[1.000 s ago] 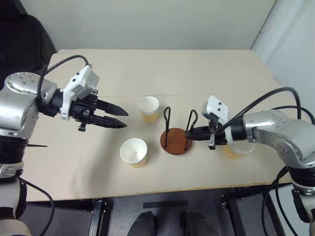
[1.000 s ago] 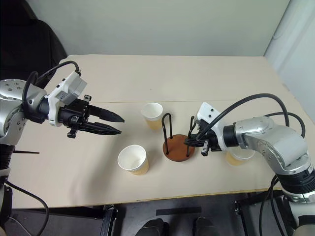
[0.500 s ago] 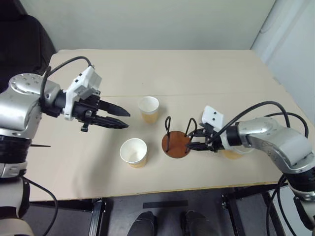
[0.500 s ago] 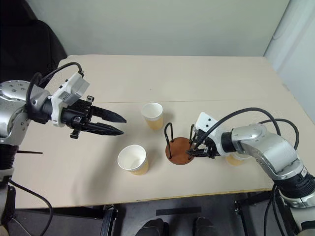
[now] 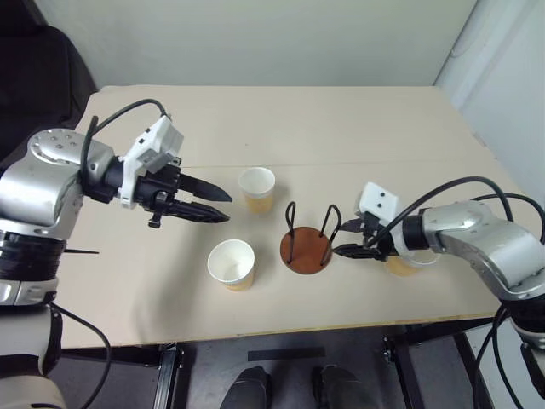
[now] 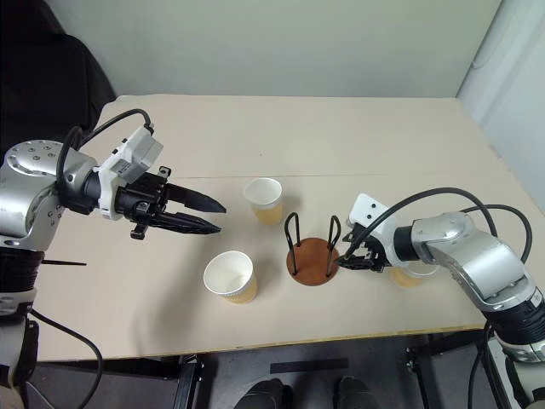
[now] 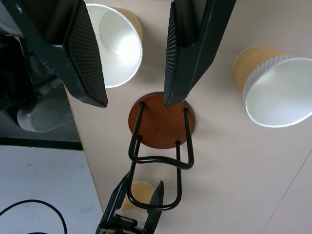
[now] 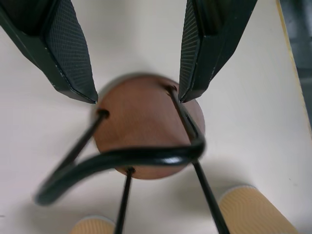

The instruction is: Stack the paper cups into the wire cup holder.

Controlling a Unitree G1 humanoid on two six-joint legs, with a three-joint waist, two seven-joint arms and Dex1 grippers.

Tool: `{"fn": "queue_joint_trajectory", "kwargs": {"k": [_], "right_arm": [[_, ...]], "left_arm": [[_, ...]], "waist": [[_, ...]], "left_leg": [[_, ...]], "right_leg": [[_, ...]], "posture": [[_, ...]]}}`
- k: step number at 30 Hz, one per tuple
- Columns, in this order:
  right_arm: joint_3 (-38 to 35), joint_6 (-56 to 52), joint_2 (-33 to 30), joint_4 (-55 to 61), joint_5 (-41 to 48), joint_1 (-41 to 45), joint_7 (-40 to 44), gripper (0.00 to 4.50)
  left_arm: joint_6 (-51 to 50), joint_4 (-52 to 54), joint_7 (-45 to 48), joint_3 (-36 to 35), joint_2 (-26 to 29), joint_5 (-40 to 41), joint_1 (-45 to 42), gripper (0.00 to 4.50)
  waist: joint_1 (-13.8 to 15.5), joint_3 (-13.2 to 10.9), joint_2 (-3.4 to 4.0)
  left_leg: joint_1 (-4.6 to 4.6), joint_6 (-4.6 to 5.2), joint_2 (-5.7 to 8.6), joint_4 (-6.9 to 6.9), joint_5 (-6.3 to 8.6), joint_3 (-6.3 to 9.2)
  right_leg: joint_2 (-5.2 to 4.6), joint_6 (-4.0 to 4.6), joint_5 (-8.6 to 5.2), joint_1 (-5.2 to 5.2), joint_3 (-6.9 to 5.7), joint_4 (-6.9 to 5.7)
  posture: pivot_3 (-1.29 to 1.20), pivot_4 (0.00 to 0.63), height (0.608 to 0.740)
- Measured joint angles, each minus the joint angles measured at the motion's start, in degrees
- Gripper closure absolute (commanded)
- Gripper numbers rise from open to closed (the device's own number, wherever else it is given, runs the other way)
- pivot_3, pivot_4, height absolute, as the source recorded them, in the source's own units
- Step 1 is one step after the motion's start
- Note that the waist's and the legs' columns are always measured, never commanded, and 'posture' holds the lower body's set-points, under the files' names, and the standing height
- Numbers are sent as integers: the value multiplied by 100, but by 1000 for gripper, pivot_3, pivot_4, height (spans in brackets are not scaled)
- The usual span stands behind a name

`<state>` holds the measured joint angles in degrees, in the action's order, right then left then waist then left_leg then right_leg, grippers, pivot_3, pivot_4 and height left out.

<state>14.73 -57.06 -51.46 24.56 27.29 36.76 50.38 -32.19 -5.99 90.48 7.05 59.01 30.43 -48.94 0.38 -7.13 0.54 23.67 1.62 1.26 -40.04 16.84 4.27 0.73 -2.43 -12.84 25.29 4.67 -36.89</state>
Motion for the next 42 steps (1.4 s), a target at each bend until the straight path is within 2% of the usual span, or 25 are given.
{"fn": "queue_joint_trajectory", "kwargs": {"k": [18, 29, 37, 42], "right_arm": [[-1452, -830, -1370, 956, 813, -218, 356, 1905], [-2075, -351, -2366, 1399, 839, -1786, 821, 1905], [-2256, 329, -2608, 1206, 258, -2781, 854, 1905], [-2247, 777, -2609, 873, -98, -2956, 860, 1905]], "left_arm": [[116, -158, 5, 8, -379, -166, -110, 2522], [313, -318, 6, 105, -491, -256, -207, 2522], [456, -326, 7, 206, -493, -236, -222, 2522], [591, -318, 7, 265, -386, -140, -221, 2522]], "waist": [[22, 0, 0], [38, 0, 0], [43, 0, 0], [38, 0, 0]], "left_leg": [[2, 0, 0, 1, 0, 1], [2, 0, 0, 0, 0, 0], [1, 0, 0, -4, 1, 0], [1, 0, 0, -3, 1, 0]], "right_leg": [[0, 0, 0, -2, 0, 2], [-1, -1, 0, -3, 1, -1], [0, -2, 1, -5, 1, -4], [0, -2, 1, -5, 1, -4]], "posture": [[0, 150, 740], [0, 150, 740], [0, 150, 740], [0, 150, 740]]}}
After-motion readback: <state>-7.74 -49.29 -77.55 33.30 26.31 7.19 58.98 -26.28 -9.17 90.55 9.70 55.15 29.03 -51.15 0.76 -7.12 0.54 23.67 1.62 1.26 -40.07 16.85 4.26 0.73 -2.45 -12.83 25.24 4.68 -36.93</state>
